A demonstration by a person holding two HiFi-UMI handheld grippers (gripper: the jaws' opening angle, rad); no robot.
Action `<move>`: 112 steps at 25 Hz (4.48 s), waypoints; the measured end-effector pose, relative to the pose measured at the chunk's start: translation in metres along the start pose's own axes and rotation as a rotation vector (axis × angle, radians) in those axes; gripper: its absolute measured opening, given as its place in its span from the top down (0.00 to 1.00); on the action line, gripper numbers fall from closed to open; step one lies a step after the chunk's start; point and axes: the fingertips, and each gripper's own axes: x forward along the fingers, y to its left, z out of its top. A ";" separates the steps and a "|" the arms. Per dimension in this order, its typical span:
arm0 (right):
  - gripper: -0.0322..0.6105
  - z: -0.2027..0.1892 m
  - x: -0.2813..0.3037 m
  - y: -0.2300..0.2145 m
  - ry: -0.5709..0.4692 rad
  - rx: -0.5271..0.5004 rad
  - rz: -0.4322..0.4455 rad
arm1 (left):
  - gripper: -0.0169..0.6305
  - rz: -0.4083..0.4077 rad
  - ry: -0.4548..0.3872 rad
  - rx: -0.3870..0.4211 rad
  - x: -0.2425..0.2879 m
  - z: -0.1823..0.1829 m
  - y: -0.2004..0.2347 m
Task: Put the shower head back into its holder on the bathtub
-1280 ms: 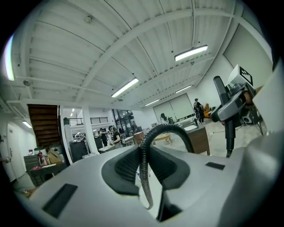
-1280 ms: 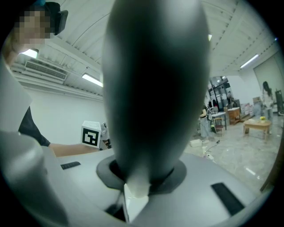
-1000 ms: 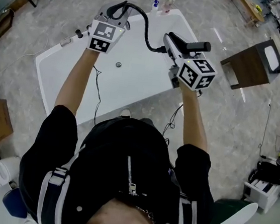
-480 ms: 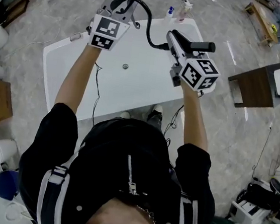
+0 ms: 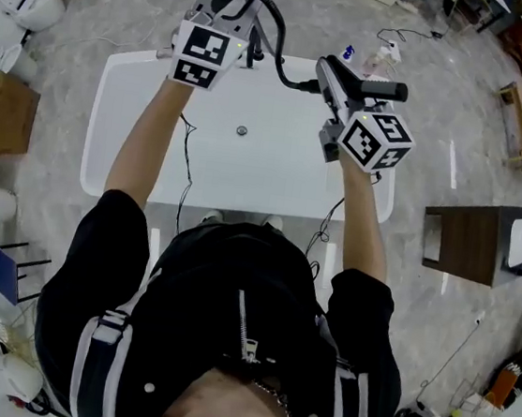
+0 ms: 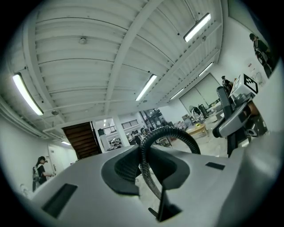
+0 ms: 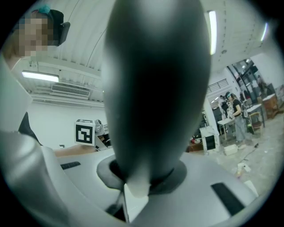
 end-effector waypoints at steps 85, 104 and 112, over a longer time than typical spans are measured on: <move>0.83 -0.014 0.028 -0.107 0.021 0.113 -0.100 | 0.85 0.091 0.034 -0.004 0.125 -0.070 0.005; 0.83 -0.038 0.013 -0.120 0.061 0.132 -0.163 | 0.85 0.016 0.130 -0.081 0.126 -0.132 -0.028; 0.83 -0.046 0.003 -0.127 0.079 0.144 -0.192 | 0.85 -0.022 0.169 -0.120 0.127 -0.158 -0.045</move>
